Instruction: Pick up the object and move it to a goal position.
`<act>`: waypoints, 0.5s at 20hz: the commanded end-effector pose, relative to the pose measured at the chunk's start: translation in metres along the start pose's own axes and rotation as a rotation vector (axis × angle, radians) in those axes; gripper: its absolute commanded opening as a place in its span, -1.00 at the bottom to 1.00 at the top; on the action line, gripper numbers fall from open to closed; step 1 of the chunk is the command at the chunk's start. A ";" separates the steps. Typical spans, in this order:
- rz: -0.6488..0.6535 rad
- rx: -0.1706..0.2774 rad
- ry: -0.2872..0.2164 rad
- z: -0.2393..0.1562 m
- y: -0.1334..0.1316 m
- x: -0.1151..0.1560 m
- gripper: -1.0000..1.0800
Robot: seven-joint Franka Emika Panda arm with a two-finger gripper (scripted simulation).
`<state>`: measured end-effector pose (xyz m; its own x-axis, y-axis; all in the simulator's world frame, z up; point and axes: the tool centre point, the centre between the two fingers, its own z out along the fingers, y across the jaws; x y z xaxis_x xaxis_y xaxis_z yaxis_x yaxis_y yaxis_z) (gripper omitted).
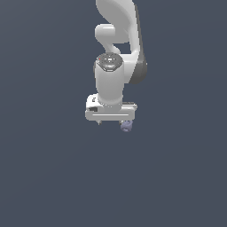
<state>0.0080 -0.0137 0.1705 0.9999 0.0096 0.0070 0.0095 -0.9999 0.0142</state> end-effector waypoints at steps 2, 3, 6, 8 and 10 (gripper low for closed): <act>-0.001 0.002 -0.001 0.000 0.003 0.001 0.92; -0.001 0.002 -0.001 0.000 0.003 0.001 0.92; 0.003 0.002 -0.001 0.002 0.000 0.000 0.92; 0.011 0.003 -0.001 0.005 -0.003 -0.002 0.92; 0.021 0.003 -0.001 0.009 -0.008 -0.004 0.92</act>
<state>0.0056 -0.0096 0.1646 1.0000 -0.0056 0.0067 -0.0057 -0.9999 0.0114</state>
